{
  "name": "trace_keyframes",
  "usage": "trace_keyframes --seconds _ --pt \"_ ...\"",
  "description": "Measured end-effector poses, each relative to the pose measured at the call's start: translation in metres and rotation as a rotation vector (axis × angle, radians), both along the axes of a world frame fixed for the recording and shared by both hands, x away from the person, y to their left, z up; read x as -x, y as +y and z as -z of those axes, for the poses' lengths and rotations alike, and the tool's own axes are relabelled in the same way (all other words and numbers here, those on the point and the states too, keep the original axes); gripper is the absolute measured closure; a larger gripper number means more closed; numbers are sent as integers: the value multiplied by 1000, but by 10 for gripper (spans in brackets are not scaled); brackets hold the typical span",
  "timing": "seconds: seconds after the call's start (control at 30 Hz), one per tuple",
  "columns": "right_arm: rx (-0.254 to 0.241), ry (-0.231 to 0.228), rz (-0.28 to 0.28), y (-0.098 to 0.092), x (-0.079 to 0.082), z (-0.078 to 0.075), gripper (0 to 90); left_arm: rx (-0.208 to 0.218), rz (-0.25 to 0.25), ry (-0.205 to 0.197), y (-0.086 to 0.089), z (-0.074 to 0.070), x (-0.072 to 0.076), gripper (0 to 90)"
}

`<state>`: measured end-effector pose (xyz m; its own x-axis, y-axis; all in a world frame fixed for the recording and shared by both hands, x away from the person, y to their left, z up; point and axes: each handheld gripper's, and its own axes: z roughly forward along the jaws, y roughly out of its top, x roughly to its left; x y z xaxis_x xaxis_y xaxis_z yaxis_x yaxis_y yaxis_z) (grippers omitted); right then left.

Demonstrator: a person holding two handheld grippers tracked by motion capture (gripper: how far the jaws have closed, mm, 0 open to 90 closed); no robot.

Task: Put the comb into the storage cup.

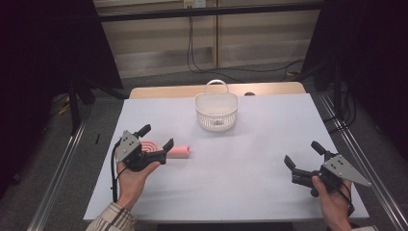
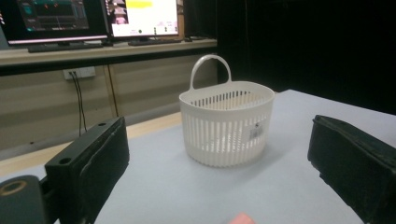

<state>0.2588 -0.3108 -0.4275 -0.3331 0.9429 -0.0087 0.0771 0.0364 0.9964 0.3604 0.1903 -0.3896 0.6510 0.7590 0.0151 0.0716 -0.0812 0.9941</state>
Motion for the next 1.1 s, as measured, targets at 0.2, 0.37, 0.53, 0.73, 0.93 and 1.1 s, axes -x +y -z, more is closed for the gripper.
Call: trace_keyframes --seconds 0.2,0.37,0.53,0.73,0.93,1.1 --pt "2 -10 -6 0 1 -1 0 2 5 19 1 10 -1 107" --pt "5 -8 -13 0 1 -1 0 19 -16 15 6 14 4 174" --pt "4 -5 -20 1 1 -1 0 55 -2 23 8 14 6 270" --pt "1 -6 -24 0 1 -1 0 73 -11 30 9 13 7 362" --pt "1 -2 -26 0 1 0 0 55 -10 38 14 14 5 531" --pt "-2 0 -16 -1 1 0 0 68 14 59 15 15 4 677"
